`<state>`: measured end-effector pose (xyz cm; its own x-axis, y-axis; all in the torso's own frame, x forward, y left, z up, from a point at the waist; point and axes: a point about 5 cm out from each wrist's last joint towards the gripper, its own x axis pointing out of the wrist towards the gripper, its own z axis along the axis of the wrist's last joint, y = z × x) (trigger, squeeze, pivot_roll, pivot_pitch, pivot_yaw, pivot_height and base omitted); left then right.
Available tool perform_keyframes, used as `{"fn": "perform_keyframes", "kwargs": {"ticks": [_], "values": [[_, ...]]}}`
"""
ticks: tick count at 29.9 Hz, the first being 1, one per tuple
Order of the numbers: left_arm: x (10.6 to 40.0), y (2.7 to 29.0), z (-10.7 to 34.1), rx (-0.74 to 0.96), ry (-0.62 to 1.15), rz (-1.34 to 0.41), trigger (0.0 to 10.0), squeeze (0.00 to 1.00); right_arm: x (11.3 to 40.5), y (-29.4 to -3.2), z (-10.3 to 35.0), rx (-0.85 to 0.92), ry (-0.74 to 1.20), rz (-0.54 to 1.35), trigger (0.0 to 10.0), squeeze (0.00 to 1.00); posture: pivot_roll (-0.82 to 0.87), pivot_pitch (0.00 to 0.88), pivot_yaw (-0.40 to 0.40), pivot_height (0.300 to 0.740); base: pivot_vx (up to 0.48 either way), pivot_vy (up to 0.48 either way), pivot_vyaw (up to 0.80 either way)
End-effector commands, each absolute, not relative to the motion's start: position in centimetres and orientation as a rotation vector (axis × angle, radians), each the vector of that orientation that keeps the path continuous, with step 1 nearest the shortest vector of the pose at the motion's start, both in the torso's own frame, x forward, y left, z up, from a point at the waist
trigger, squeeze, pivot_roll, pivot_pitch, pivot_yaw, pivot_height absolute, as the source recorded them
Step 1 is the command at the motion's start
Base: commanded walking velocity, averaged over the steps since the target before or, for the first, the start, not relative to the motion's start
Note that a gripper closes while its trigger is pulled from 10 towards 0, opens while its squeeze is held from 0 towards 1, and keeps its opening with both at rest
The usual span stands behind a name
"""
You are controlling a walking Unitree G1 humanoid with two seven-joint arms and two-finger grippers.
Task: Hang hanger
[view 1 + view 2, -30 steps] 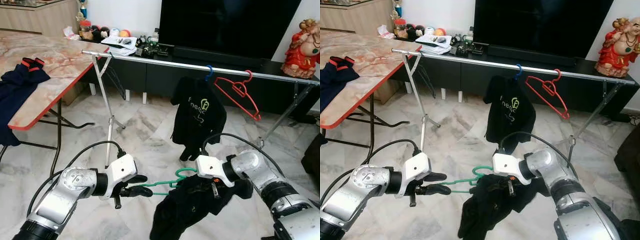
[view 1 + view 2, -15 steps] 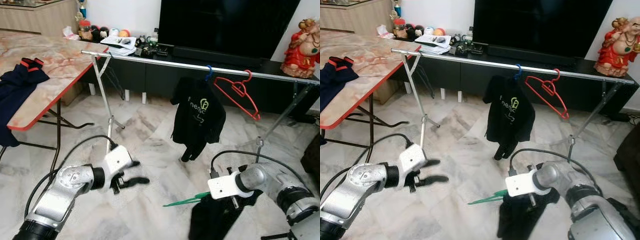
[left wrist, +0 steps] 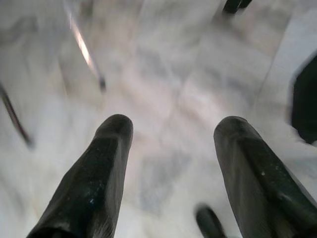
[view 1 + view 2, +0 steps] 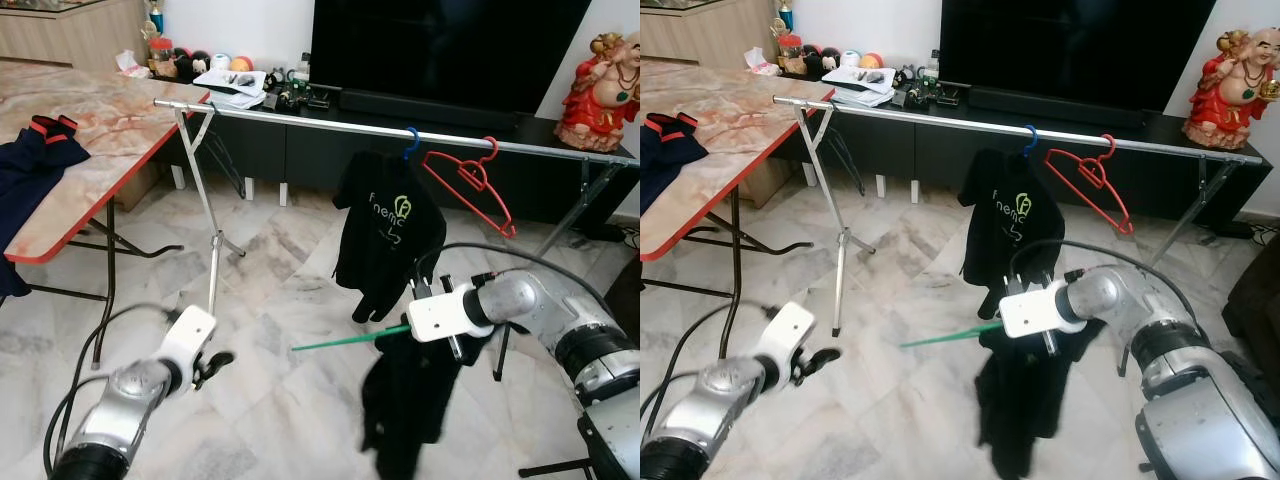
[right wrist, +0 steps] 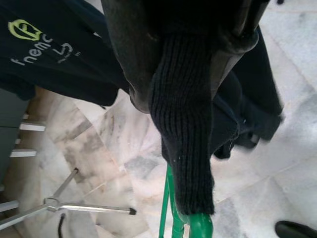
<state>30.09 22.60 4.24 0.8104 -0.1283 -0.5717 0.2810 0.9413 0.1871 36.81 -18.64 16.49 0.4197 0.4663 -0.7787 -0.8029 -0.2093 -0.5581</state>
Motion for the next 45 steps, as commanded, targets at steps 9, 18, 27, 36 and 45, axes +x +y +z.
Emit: {"fn": "perform_keyframes", "kwargs": {"ticks": [9, 18, 27, 36, 45], "values": [[29.8, 19.0, 2.2, -0.248, 0.622, -0.226, 10.0, 0.0, 36.9, -16.3, 18.4, -1.158, 0.141, 1.232, 0.0, 0.0, 0.11, 0.03, -0.102, 0.74, 0.0, 0.0, 0.0], [30.5, 17.1, 2.1, -0.494, 0.624, -0.24, 10.0, 0.0, 36.2, -13.0, 18.5, -0.981, -0.003, 1.288, 0.0, 0.0, 0.1, 0.018, -0.094, 0.74, 0.0, 0.0, 0.0], [31.5, 17.0, 2.4, -0.797, 0.589, -0.068, 10.0, 0.0, 35.4, -12.5, 18.5, -0.964, -0.016, 1.311, 0.0, 0.0, 0.09, 0.018, -0.095, 0.74, 0.0, 0.0, 0.0], [30.8, 16.5, 1.0, -0.883, 0.722, 0.023, 10.0, 0.0, 34.5, -11.1, 18.8, -0.935, -0.051, 1.328, 0.0, 0.0, 0.09, 0.027, -0.094, 0.74, 0.0, 0.0, 0.0], [30.8, 15.2, 1.1, -0.913, 0.777, -0.025, 10.0, 0.0, 33.7, -9.1, 19.0, -0.905, -0.096, 1.37, 0.0, 0.0, 0.08, 0.029, -0.094, 0.74, 0.0, 0.0, 0.0]]}}
